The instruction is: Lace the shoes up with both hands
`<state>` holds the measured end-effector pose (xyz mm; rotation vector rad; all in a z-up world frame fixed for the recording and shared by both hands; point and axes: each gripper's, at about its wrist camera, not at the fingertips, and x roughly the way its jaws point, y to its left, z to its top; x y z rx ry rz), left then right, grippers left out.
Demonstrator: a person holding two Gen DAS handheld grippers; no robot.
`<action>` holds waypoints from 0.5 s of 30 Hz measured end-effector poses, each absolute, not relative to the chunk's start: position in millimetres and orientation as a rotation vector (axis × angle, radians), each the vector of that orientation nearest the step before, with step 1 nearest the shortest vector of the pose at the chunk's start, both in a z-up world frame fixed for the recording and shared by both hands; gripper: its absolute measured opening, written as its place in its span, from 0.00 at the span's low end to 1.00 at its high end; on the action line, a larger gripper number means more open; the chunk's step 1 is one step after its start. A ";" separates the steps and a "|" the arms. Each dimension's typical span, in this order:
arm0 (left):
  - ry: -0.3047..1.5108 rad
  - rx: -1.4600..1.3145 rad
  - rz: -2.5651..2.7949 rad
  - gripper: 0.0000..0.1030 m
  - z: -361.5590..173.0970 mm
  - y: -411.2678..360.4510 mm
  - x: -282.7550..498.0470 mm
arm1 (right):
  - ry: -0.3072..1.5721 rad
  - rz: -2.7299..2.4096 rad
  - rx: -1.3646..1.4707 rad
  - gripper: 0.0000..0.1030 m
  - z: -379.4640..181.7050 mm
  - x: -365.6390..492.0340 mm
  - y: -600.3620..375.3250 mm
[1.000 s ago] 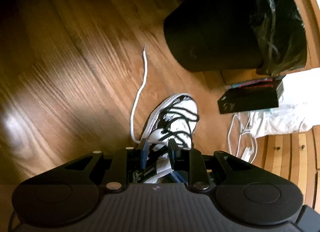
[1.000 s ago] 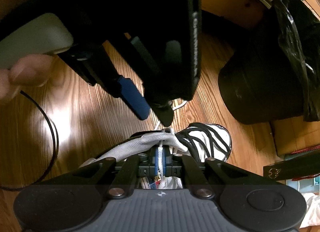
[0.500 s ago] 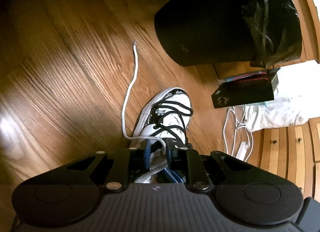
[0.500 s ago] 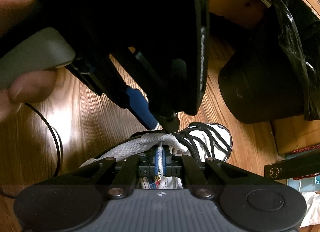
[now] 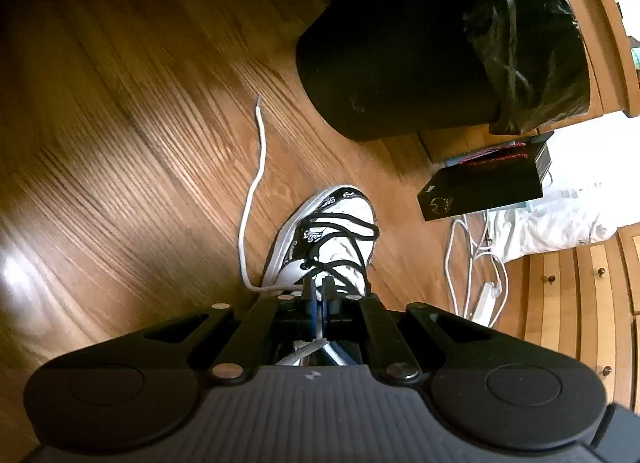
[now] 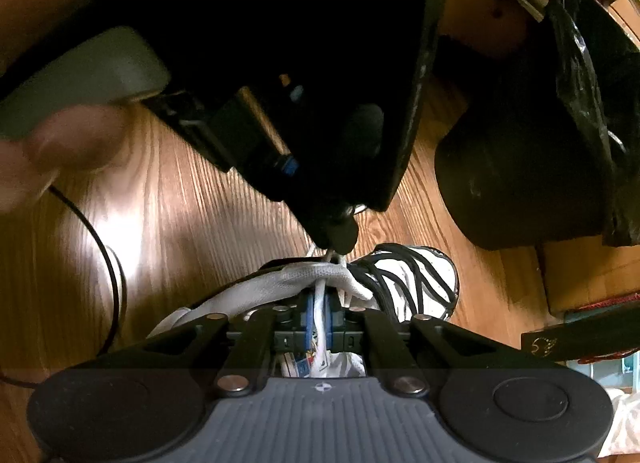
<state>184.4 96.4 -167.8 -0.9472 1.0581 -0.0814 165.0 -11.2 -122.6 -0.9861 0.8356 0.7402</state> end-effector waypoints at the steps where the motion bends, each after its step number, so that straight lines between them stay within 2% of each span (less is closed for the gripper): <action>1: 1.055 -0.948 -0.080 0.02 -167.5 97.2 185.0 | 0.832 0.741 -0.991 0.06 -122.3 163.7 -11.7; 4: 1.046 -0.946 -0.072 0.02 -165.9 99.2 186.4 | 0.820 0.741 -1.007 0.08 -120.8 161.7 -12.6; 6: 1.033 -0.938 -0.071 0.02 -162.9 100.3 187.7 | 0.802 0.733 -1.016 0.17 -117.2 162.3 -13.9; 10: 0.980 -0.937 -0.059 0.00 -153.9 107.9 191.8 | 0.790 0.730 -1.004 0.22 -107.8 161.9 -22.0; 15: 1.006 -0.974 -0.020 0.00 -159.6 111.3 189.3 | 0.795 0.730 -0.988 0.22 -104.2 160.4 -31.1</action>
